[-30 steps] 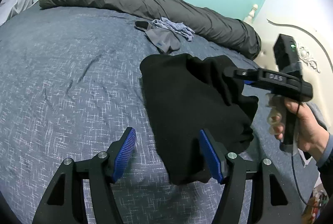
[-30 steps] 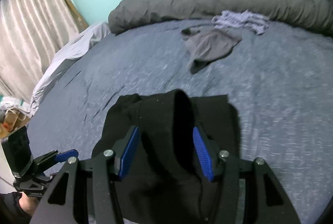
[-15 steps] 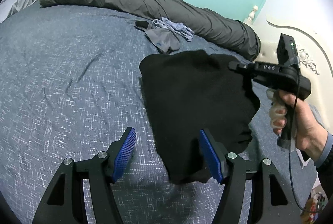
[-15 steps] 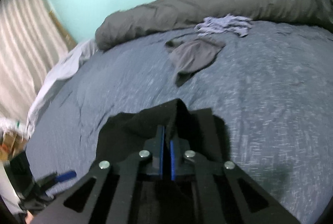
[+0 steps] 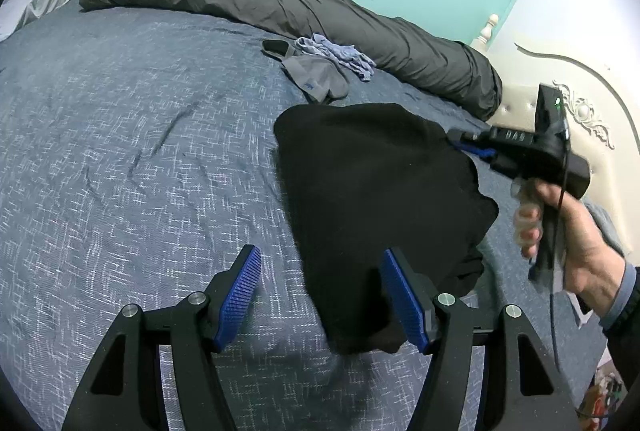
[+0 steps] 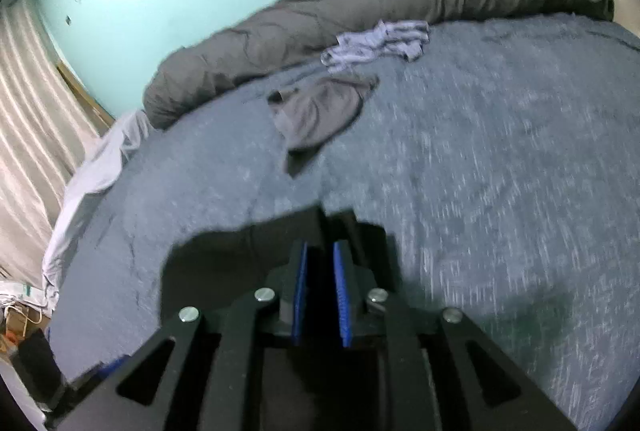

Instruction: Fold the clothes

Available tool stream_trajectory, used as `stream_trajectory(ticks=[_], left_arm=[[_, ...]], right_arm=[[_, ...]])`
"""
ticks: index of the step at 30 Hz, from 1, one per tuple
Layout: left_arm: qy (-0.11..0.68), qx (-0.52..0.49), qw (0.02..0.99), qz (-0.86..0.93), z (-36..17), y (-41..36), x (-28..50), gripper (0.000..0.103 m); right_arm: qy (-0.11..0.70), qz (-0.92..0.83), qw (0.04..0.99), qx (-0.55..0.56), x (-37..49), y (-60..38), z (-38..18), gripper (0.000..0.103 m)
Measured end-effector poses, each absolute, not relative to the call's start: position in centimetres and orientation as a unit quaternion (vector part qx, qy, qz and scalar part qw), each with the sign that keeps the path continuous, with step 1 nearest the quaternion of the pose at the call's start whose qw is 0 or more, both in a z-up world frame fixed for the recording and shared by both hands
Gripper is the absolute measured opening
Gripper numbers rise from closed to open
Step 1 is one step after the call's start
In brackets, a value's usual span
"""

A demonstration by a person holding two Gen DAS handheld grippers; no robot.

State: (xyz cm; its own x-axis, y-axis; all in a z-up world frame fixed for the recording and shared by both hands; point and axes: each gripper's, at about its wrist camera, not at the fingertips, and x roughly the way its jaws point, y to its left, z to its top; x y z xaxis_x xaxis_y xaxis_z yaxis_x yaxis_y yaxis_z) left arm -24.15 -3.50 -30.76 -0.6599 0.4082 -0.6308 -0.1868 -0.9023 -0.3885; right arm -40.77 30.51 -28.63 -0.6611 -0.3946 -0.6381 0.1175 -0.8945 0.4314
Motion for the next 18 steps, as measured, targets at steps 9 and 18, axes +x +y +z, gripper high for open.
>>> stream_trajectory(ticks=[9, 18], left_arm=[[-0.146, -0.38, 0.165, 0.898, -30.9, -3.5, -24.3, 0.068], [-0.154, -0.381, 0.161, 0.898, -31.0, -4.0, -24.3, 0.068]], right_arm=[[-0.13, -0.88, 0.184, 0.417, -43.2, 27.7, -28.6, 0.017], [-0.204, -0.885, 0.107, 0.405, -43.7, 31.9, -29.4, 0.0]])
